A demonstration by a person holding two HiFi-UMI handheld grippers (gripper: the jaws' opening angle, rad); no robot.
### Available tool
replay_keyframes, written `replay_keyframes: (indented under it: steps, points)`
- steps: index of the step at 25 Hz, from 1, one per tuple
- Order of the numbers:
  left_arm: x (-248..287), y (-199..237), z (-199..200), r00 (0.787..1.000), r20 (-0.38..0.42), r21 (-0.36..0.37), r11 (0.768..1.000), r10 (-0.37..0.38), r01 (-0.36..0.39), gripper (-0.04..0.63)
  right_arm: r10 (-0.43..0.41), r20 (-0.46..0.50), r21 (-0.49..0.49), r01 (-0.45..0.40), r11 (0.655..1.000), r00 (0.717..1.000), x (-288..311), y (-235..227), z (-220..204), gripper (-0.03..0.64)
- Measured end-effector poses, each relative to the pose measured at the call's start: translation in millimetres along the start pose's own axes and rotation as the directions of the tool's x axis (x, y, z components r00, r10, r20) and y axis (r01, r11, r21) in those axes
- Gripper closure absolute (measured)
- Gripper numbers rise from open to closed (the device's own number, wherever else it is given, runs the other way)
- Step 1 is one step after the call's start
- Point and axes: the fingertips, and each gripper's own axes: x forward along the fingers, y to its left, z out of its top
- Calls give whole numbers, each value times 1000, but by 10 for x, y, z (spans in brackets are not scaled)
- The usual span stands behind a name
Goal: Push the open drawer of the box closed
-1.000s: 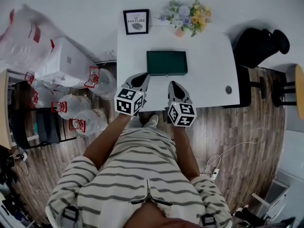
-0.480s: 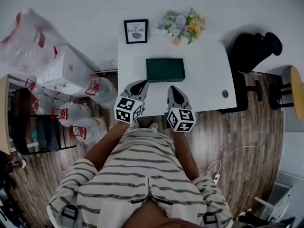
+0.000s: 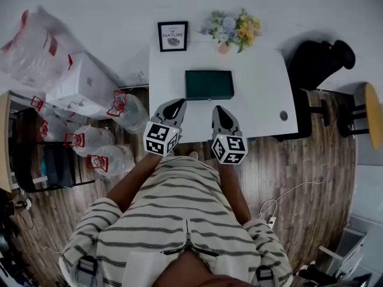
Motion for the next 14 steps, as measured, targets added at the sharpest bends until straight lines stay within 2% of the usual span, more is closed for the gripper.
replay_keyframes:
  steps: [14]
  points:
    - [32,34,-42,1000,16,-4,1000,5,-5,594,0,-3,-4,0,1000,1000,44,-65,-56,617]
